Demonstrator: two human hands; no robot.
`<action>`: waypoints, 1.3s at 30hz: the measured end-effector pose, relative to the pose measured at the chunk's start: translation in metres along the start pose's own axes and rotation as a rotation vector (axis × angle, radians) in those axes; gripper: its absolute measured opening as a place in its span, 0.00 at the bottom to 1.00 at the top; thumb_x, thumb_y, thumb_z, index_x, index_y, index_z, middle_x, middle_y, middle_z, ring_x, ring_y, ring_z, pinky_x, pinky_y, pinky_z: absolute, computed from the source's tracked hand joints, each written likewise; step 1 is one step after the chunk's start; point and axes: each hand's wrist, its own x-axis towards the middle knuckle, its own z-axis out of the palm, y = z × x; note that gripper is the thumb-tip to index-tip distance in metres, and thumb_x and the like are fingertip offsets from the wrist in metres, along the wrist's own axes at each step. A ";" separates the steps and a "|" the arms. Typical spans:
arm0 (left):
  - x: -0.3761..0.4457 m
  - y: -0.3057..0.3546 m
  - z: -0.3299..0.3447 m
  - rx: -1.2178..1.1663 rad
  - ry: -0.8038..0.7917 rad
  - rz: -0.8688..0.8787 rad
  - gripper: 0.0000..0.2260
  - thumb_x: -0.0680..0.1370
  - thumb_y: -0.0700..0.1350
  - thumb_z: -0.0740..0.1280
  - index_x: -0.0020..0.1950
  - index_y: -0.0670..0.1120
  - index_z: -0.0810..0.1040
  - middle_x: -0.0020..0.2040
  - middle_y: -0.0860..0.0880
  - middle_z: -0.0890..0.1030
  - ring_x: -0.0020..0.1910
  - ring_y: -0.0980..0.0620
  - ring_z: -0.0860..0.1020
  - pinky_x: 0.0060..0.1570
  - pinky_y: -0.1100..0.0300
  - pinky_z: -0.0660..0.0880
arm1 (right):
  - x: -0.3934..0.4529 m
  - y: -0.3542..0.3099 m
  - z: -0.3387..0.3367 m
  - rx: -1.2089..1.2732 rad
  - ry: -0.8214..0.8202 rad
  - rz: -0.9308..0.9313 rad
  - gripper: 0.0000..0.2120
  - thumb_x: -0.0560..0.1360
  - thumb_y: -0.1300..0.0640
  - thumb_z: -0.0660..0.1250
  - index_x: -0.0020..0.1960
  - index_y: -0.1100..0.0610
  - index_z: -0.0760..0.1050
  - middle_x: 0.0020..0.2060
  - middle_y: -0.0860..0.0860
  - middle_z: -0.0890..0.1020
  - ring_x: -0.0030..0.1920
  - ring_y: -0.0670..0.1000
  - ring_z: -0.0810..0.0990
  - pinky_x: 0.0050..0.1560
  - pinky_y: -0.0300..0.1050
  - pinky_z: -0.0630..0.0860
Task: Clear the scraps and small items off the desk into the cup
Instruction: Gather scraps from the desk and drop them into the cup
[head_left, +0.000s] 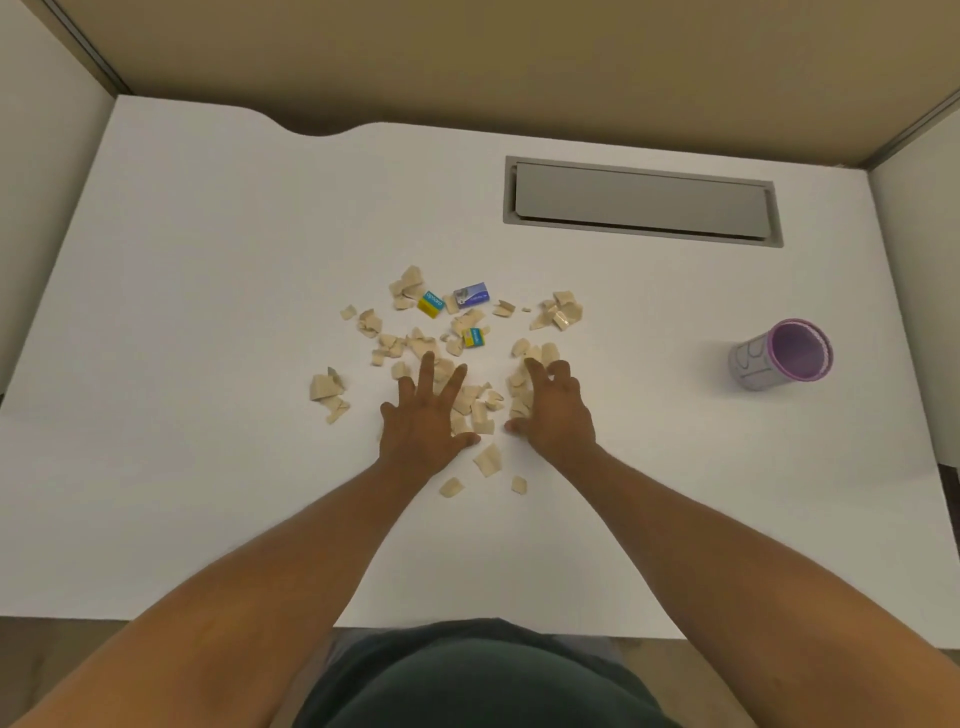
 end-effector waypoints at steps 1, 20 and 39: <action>0.001 0.003 0.000 0.008 -0.001 0.009 0.43 0.74 0.68 0.70 0.83 0.62 0.51 0.85 0.45 0.48 0.76 0.38 0.62 0.61 0.40 0.75 | 0.000 -0.001 -0.001 -0.086 0.051 -0.033 0.48 0.65 0.44 0.81 0.78 0.49 0.60 0.71 0.55 0.64 0.65 0.59 0.70 0.51 0.51 0.80; 0.015 0.015 -0.009 -0.700 0.094 -0.209 0.16 0.75 0.33 0.73 0.61 0.44 0.86 0.62 0.45 0.85 0.63 0.45 0.81 0.63 0.59 0.74 | 0.010 0.019 -0.001 -0.128 -0.017 -0.249 0.21 0.74 0.70 0.65 0.64 0.58 0.80 0.60 0.56 0.78 0.57 0.58 0.78 0.53 0.48 0.78; 0.060 0.214 -0.082 -1.348 -0.110 -0.187 0.11 0.73 0.33 0.78 0.54 0.38 0.86 0.57 0.41 0.86 0.41 0.50 0.87 0.55 0.54 0.85 | -0.031 0.136 -0.143 1.719 0.473 0.386 0.15 0.72 0.71 0.75 0.57 0.63 0.81 0.54 0.61 0.87 0.51 0.56 0.86 0.51 0.43 0.83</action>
